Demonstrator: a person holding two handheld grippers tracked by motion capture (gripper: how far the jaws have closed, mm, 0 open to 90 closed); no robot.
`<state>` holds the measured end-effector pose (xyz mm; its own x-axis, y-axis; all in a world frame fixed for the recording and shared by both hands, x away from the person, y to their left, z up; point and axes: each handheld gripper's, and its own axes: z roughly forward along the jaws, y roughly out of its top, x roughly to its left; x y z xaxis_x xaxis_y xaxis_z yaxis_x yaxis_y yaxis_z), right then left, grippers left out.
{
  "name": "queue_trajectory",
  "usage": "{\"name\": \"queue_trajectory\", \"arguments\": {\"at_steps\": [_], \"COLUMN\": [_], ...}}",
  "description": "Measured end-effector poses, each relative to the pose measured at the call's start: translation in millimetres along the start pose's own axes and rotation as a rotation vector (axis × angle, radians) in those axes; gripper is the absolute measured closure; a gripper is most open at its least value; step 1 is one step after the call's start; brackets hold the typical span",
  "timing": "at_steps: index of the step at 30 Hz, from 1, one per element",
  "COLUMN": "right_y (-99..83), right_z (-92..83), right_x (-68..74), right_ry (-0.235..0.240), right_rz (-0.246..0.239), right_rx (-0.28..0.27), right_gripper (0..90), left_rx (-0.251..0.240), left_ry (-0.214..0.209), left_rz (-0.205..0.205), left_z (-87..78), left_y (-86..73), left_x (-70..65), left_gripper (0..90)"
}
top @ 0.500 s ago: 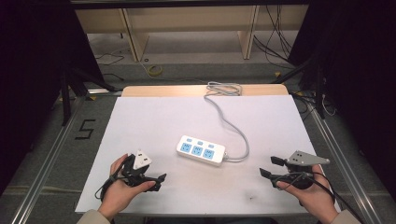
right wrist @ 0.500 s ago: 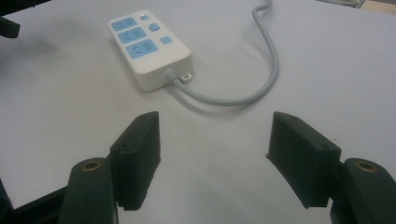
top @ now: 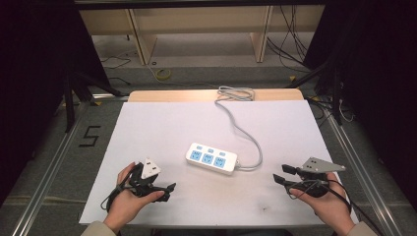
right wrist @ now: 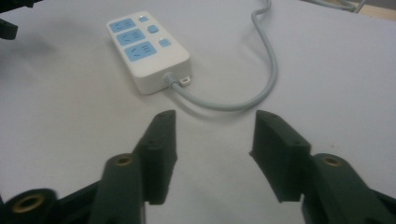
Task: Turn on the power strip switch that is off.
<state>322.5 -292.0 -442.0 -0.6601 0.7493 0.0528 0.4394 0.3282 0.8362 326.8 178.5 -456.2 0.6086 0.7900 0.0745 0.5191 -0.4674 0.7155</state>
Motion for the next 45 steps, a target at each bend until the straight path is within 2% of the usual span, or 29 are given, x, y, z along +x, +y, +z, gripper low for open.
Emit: {"name": "queue_trajectory", "arguments": {"at_steps": [2, 3, 4, 6, 7, 8, 11, 23, 45], "right_y": [2.0, 2.0, 3.3, 4.1, 4.1, 6.1, 9.2, 22.1, 50.2], "right_z": [0.5, 0.5, 1.8, 2.6, 2.6, 3.5, 4.5, 18.2, 52.3], "right_x": [0.1, 0.1, 0.7, 1.3, 1.3, 1.6, 1.2, 1.4, 18.5], "right_ry": [-0.008, -0.008, -0.016, -0.021, -0.021, -0.029, -0.033, 0.002, 0.036], "right_rz": [-0.016, -0.016, -0.035, -0.042, -0.042, -0.049, -0.054, -0.067, -0.113], "right_rx": [-0.007, -0.007, -0.003, -0.003, -0.003, -0.002, 0.003, 0.016, 0.036], "right_gripper": [62.3, 62.3, 69.7, 76.6, 76.6, 83.5, 89.2, 90.0, 90.0], "left_rx": [-0.002, -0.002, -0.004, -0.008, -0.008, -0.007, -0.007, 0.007, 0.013], "left_ry": [0.002, 0.002, 0.003, 0.005, 0.005, 0.004, 0.006, 0.009, 0.012], "left_rz": [-0.003, -0.003, -0.008, -0.009, -0.009, -0.008, -0.006, 0.009, 0.011], "left_z": [0.3, 0.3, 0.4, 0.4, 0.4, 0.4, 0.6, 2.5, 3.8], "left_y": [0.0, 0.0, 0.1, 0.1, 0.1, 0.2, 0.7, 1.9, 2.1], "left_x": [-0.1, -0.1, -0.2, -0.1, -0.1, -0.1, 0.0, -3.2, -4.3], "left_gripper": [11.2, 11.3, 11.5, 11.9, 12.1, 12.1, 12.5, 12.0, 12.1]}}
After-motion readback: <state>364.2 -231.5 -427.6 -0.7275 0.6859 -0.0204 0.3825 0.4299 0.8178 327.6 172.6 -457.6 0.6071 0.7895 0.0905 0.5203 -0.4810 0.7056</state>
